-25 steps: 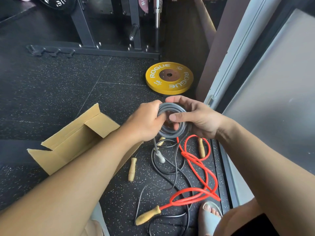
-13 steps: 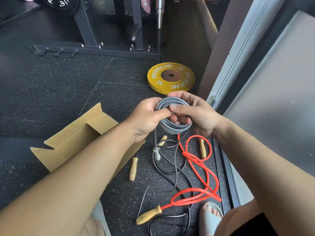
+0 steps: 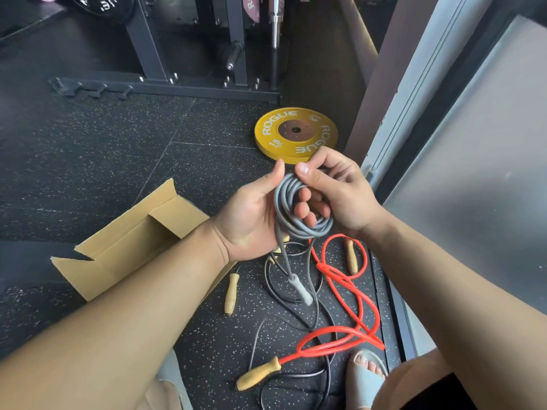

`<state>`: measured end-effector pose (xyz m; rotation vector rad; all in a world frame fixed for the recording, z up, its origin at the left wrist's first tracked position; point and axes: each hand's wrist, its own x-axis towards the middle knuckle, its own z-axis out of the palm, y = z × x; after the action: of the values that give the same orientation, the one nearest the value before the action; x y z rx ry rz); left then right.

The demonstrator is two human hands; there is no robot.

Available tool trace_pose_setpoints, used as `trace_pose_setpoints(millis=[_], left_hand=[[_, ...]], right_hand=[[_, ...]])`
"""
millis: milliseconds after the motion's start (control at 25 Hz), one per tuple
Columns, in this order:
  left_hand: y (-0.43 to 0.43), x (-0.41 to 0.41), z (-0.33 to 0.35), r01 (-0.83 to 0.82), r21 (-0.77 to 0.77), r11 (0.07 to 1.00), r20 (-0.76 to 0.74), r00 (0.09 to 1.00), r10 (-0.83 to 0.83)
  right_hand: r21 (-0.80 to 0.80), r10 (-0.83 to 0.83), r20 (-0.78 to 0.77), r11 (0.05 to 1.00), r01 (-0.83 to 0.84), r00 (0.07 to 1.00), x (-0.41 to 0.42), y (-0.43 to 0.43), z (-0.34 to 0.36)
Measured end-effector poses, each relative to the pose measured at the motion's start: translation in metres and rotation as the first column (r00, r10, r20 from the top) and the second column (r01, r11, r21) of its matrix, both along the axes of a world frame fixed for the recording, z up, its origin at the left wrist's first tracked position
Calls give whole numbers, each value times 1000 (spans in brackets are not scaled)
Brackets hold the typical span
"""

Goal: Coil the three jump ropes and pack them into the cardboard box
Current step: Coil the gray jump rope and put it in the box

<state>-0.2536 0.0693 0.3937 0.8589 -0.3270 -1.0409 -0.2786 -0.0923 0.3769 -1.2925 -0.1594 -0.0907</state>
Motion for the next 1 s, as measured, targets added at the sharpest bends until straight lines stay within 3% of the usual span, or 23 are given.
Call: trace_pose_setpoints(millis=[120,240,360,520,640,760,880,1000], left_hand=[[-4,-4,-1,-63,-94,994,-107,993,53],[-6,-4,-1,-79,-109,991,-121,990,66],[-12,-3,1,-138,-25,990,-83,987,136],[-19,-1,6,-331,50,942,50,943,329],[-9,12,15,-428,69,901,102,902,420],[10,32,26,-499,-18,866,46,865,499],[27,43,35,-507,-67,859,-38,862,506],[32,44,40,-507,-119,853,-46,862,506]], right_hand=[[-28,-76,25,997,77,997,0,4,2],[-90,-124,65,987,130,990,0,6,3],[-183,-180,101,963,196,978,1,6,0],[-165,-161,73,971,171,984,6,7,-6],[-329,-120,-51,939,97,991,6,-2,-13],[-471,-64,-213,881,-45,975,5,-11,-22],[-545,-154,-76,834,88,985,7,-15,-31],[-731,-175,199,628,266,964,10,-15,-33]])
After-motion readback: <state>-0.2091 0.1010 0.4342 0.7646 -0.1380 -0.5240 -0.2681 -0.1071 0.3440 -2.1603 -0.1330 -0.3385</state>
